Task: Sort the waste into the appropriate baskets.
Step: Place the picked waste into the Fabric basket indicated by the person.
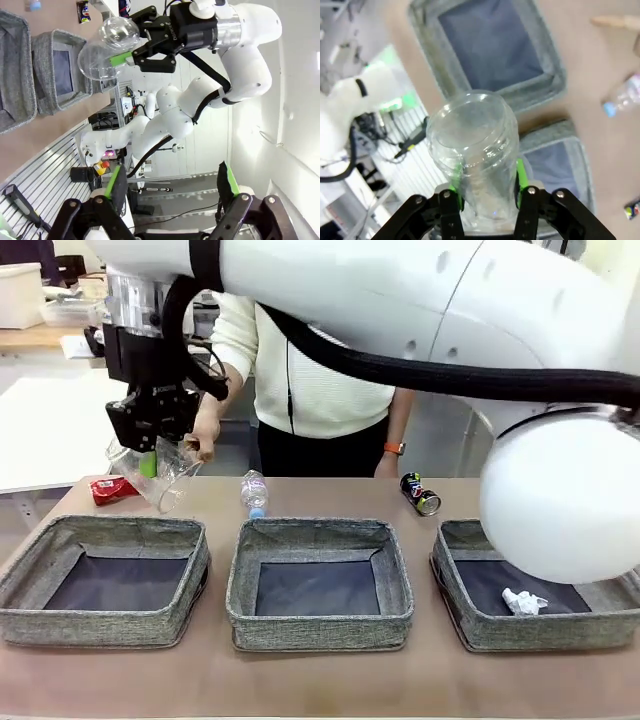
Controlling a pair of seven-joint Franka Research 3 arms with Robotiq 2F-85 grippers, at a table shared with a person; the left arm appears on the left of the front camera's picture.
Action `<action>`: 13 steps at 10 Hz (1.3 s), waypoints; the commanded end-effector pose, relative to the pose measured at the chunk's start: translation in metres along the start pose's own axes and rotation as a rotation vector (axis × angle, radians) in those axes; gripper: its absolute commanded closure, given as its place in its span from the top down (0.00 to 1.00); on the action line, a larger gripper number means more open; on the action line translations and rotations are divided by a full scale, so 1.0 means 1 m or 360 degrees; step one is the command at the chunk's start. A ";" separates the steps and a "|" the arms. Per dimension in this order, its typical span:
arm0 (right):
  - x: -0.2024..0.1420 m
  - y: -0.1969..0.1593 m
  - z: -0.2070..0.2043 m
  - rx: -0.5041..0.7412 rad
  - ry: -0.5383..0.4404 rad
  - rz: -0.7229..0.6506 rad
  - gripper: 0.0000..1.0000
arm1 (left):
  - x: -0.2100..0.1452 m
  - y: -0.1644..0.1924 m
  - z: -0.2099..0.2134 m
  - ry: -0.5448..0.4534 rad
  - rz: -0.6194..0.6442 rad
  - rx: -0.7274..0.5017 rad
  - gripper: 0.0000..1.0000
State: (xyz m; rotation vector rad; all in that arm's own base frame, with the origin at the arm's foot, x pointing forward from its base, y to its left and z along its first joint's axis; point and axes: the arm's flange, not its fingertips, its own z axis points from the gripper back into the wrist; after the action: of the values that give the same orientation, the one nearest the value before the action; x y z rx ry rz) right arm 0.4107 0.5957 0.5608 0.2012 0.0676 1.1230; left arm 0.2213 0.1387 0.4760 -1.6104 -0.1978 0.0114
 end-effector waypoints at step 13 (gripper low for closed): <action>0.051 0.004 -0.082 -0.0212 -0.0105 0.0652 1.00 | -0.002 -0.004 -0.001 0.0007 -0.0018 0.0007 0.93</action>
State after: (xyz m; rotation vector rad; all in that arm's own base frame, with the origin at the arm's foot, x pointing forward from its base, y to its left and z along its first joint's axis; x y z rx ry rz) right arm 0.4141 0.6521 0.4748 0.1091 -0.0951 1.5000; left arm 0.2214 0.1380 0.4768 -1.6074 -0.1975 0.0084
